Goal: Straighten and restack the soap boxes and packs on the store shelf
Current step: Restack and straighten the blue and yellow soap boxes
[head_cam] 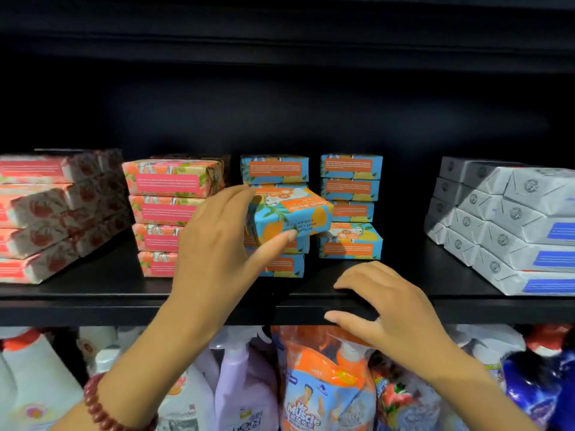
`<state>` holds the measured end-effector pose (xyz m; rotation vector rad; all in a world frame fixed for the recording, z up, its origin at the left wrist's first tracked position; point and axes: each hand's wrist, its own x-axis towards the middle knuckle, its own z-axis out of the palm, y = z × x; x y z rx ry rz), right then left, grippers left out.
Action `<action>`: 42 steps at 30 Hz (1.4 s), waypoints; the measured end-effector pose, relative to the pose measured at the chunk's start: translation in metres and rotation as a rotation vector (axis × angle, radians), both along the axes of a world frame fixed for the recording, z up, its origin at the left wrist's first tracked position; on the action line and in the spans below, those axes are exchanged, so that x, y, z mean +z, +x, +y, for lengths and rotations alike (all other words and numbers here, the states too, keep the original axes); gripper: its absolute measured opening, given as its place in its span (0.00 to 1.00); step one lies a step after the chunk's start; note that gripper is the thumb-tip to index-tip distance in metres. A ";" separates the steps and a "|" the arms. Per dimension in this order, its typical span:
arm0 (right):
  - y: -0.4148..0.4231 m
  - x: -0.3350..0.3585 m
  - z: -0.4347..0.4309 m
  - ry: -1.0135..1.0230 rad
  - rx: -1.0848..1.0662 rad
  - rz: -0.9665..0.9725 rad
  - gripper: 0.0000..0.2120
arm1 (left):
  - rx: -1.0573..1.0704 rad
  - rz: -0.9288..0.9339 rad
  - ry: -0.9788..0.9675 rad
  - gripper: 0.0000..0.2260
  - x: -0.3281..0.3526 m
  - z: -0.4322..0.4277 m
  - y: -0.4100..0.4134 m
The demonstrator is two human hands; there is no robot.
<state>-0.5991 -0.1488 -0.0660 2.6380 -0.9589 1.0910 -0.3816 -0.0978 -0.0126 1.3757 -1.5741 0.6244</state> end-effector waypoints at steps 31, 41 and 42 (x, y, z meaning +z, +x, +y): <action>-0.007 0.039 -0.062 0.241 -0.075 0.121 0.20 | -0.233 -0.138 0.206 0.16 -0.049 -0.001 -0.009; -0.008 0.046 -0.042 0.150 -0.049 -0.079 0.20 | -0.238 -0.036 0.277 0.16 -0.048 -0.004 -0.009; -0.009 0.049 -0.042 0.164 -0.042 -0.102 0.25 | -0.236 -0.035 0.273 0.17 -0.048 -0.004 -0.009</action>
